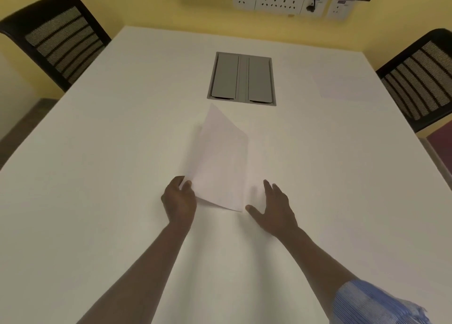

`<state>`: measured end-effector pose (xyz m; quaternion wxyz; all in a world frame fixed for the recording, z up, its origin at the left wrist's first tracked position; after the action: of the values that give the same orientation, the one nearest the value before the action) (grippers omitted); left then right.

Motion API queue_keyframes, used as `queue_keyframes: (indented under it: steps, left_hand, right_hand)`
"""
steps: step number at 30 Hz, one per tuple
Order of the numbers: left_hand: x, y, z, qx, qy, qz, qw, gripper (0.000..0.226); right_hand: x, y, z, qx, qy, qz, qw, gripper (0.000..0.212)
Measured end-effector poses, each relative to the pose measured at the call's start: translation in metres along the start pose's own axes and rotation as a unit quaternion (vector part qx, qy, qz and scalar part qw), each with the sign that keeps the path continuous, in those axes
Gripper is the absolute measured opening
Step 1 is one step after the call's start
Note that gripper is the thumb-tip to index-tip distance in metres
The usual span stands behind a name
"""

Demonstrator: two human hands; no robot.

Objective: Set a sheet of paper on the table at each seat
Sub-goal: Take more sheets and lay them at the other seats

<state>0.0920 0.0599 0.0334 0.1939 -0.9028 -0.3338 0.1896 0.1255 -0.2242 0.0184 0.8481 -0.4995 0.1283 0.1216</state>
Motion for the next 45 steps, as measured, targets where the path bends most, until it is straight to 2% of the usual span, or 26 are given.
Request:
queue_keyframes:
  steps: [4, 7, 9, 12, 15, 18, 20, 23, 27, 31, 37, 40, 45]
  left_hand:
    - [-0.028, -0.052, -0.014, -0.055, -0.002, 0.000, 0.998, 0.016]
    - [-0.058, -0.089, -0.020, -0.088, 0.006, 0.005, 0.996, 0.015]
    - [-0.080, -0.110, -0.021, -0.107, 0.008, 0.018, 0.994, 0.017]
    - [-0.117, -0.141, -0.019, -0.154, 0.004, 0.038, 0.987, 0.021]
    - [-0.160, -0.168, -0.014, -0.189, 0.003, 0.057, 0.980, 0.024]
    - [-0.205, -0.195, -0.010, -0.197, 0.018, 0.069, 0.978, 0.028]
    - [-0.237, -0.211, -0.008, -0.196, 0.030, 0.076, 0.977, 0.028]
    - [-0.282, -0.235, 0.001, -0.192, 0.045, 0.082, 0.977, 0.021]
    - [-0.333, -0.265, 0.019, -0.194, 0.067, 0.118, 0.972, 0.018]
    - [-0.365, -0.294, 0.039, -0.190, 0.048, 0.172, 0.965, 0.027]
    - [-0.380, -0.364, 0.055, -0.198, 0.002, 0.201, 0.959, 0.019]
    - [-0.374, -0.404, 0.065, -0.171, 0.006, 0.204, 0.964, 0.023]
    - [-0.350, -0.491, 0.084, -0.164, 0.025, 0.179, 0.970, 0.016]
  right_hand:
    - [-0.036, -0.014, 0.017, 0.170, 0.035, -0.045, 0.984, 0.090]
    - [-0.071, -0.013, 0.025, 0.360, 0.106, -0.027, 0.927, 0.082]
    - [-0.091, -0.012, 0.031, 0.447, 0.131, -0.013, 0.885, 0.076]
    - [-0.124, -0.014, 0.043, 0.534, 0.113, 0.016, 0.838, 0.070]
    - [-0.164, -0.020, 0.052, 0.581, 0.091, 0.032, 0.808, 0.049]
    - [-0.206, -0.026, 0.053, 0.619, 0.073, 0.040, 0.781, 0.045]
    - [-0.237, -0.031, 0.053, 0.623, 0.051, 0.042, 0.779, 0.037]
    - [-0.287, -0.041, 0.050, 0.585, 0.031, 0.020, 0.810, 0.023]
    - [-0.349, -0.046, 0.044, 0.539, 0.012, -0.021, 0.842, 0.020]
    - [-0.401, -0.040, 0.045, 0.512, -0.003, -0.047, 0.858, 0.021]
    - [-0.460, -0.013, 0.082, 0.513, -0.032, -0.039, 0.857, 0.023]
    - [-0.483, 0.013, 0.117, 0.531, -0.045, -0.018, 0.846, 0.024]
    - [-0.515, 0.070, 0.204, 0.549, -0.061, 0.006, 0.834, 0.025]
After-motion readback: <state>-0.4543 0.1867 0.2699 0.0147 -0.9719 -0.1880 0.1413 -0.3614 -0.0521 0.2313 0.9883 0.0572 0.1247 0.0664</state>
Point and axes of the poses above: each hand's wrist, its own x-axis towards the middle knuckle, its own y-axis out of the palm, z = x × y, the point moved 8 cm from there along x, towards the middle knuckle, and after that the axes turned 2 degrees about x, right-handed, at the moved point
